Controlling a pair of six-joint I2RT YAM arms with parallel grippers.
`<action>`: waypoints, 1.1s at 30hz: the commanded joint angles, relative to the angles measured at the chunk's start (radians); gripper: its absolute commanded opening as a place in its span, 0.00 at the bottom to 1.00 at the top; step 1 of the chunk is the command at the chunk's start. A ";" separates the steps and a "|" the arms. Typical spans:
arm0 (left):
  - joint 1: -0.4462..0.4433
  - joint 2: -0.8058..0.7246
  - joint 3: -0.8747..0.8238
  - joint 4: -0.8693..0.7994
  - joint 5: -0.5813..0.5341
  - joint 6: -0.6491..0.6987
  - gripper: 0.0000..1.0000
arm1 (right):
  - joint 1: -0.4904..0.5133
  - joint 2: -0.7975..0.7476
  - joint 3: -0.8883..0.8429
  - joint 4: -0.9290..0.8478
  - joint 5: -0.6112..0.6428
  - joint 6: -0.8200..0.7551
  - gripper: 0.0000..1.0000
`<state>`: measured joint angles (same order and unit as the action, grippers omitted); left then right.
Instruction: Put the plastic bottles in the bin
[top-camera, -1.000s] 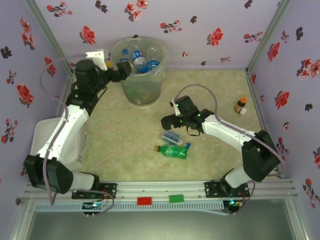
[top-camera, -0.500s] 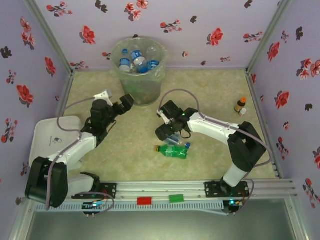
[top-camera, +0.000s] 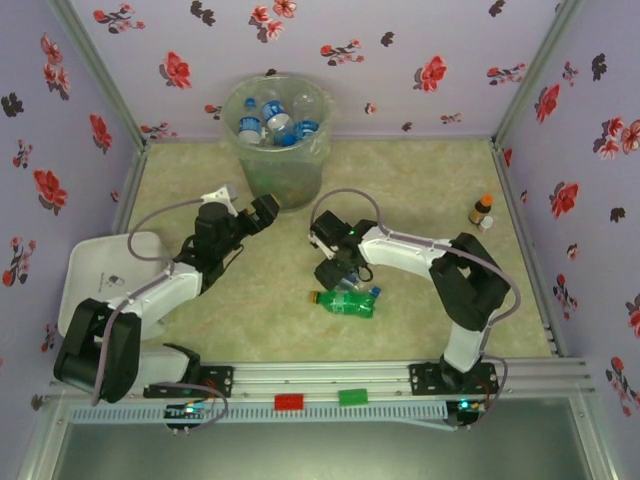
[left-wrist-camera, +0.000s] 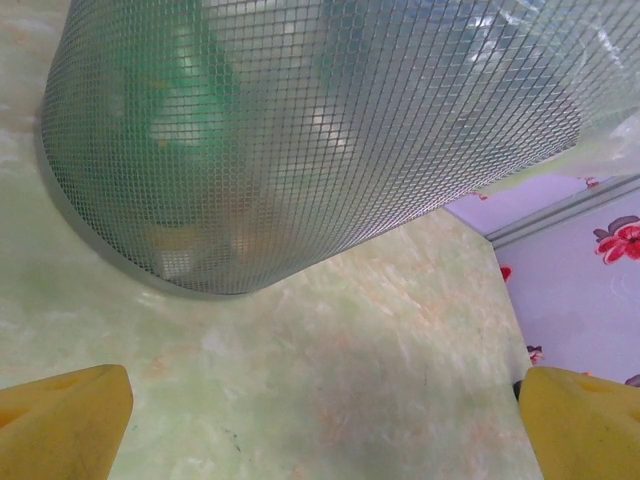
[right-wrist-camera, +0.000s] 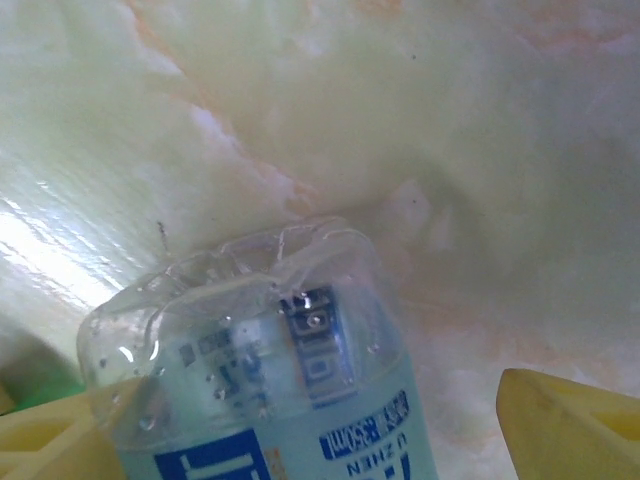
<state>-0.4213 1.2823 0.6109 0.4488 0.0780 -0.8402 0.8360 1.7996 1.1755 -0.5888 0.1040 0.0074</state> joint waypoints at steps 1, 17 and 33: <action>-0.011 0.012 0.037 0.032 -0.018 0.000 1.00 | 0.003 0.033 0.034 0.008 0.044 -0.026 0.82; -0.051 0.039 0.059 0.041 -0.004 0.043 1.00 | -0.054 -0.088 0.016 0.138 0.052 0.035 0.50; -0.226 0.129 0.109 0.182 0.170 0.139 1.00 | -0.285 -0.301 -0.003 0.566 -0.135 0.502 0.50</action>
<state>-0.6178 1.3865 0.6823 0.5442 0.1741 -0.7372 0.5686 1.5280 1.1835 -0.1631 0.0418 0.3782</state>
